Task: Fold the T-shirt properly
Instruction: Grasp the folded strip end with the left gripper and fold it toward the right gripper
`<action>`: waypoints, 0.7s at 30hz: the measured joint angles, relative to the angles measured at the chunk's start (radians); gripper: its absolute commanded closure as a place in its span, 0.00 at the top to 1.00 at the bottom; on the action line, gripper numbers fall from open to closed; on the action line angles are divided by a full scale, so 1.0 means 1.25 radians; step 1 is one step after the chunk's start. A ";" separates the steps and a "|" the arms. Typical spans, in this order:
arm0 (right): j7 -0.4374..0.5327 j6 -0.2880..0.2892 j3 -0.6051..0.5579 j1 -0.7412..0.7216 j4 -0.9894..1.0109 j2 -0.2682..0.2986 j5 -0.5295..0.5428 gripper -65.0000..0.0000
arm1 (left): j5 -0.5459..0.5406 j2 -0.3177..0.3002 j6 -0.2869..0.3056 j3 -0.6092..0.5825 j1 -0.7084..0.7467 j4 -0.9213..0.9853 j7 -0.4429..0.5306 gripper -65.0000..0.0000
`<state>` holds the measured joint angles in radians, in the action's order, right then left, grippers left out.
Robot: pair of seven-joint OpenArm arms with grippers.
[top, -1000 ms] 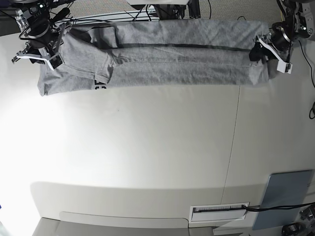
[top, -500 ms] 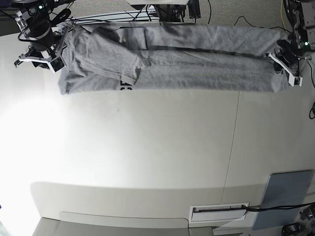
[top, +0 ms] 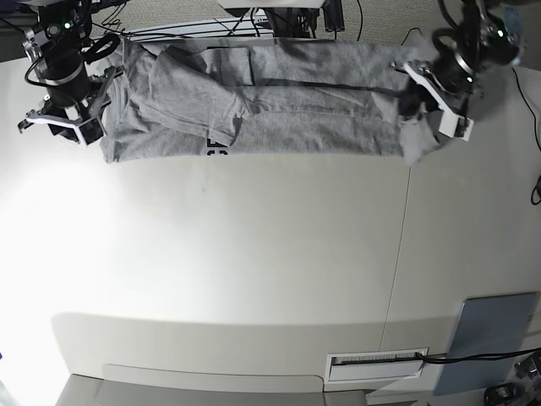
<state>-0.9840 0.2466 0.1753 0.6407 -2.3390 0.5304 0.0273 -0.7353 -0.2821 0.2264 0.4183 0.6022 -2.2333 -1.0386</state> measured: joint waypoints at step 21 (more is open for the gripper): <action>-0.006 0.001 0.000 -0.001 0.000 -0.001 0.006 0.30 | 0.223 0.115 -0.106 -0.483 -0.136 0.131 0.084 0.00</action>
<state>-0.9913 0.2474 0.1757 0.6399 -2.3390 0.5297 0.0349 -0.4564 -0.1379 0.0940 -0.1856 0.4328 -2.0697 -0.9340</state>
